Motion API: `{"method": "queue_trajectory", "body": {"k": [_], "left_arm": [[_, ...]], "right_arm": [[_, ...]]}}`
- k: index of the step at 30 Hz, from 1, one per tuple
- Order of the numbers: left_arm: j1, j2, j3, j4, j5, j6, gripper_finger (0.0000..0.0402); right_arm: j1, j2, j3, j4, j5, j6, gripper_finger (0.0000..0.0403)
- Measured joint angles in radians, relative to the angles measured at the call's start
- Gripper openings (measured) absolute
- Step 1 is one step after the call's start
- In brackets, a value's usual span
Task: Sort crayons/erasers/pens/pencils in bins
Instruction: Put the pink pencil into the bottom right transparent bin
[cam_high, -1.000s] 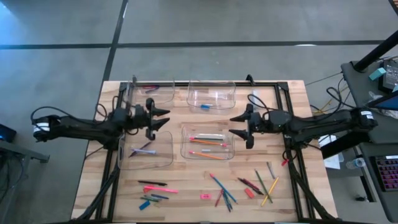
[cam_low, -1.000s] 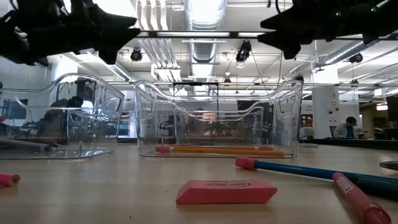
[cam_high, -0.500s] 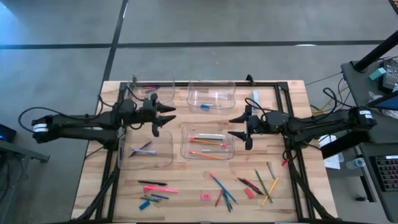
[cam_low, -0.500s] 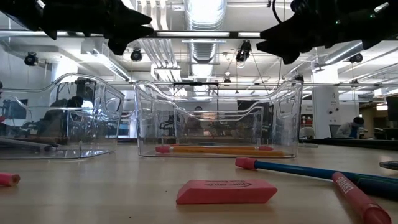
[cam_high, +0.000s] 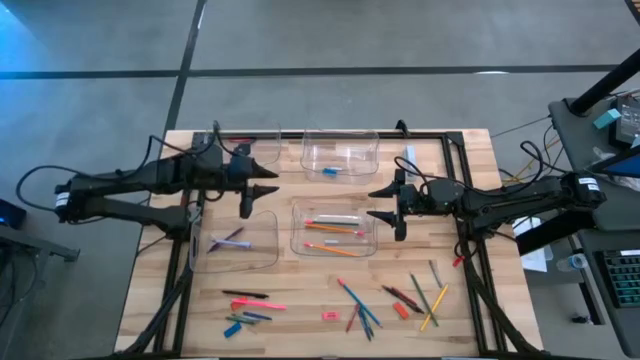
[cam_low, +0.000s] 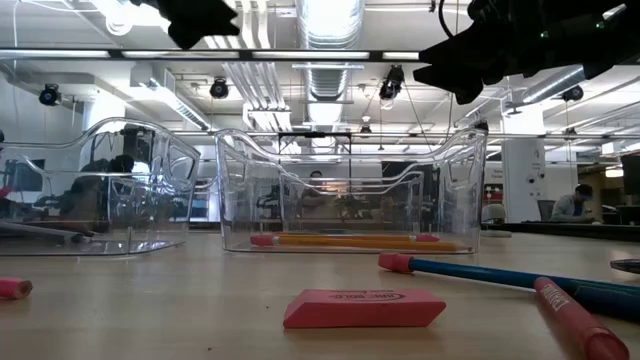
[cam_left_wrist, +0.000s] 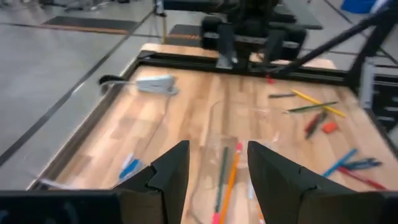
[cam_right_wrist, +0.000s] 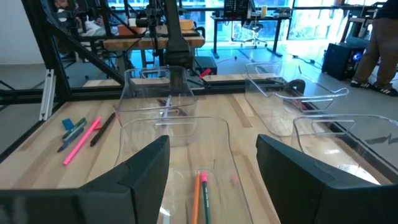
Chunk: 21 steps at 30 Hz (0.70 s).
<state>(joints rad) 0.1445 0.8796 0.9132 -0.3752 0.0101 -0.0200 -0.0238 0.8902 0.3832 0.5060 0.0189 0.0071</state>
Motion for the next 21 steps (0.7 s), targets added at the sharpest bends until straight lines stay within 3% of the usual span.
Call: {"method": "queue_trajectory", "body": {"k": [4,12,21], "left_arm": [[-0.065,0.025,0.021,-0.043,-0.012,-0.011,0.0147],[-0.23,0.075,0.105,-0.094,-0.141,-0.053,0.0147],[-0.388,0.157,0.156,0.026,-0.168,-0.132,0.0147]], "right_arm": [[0.0,0.0,0.0,-0.001,0.0,0.005,0.0228],[0.006,0.001,-0.017,-0.006,0.0,0.106,0.0228],[0.127,0.015,-0.056,0.071,0.01,0.243,0.0228]]}}
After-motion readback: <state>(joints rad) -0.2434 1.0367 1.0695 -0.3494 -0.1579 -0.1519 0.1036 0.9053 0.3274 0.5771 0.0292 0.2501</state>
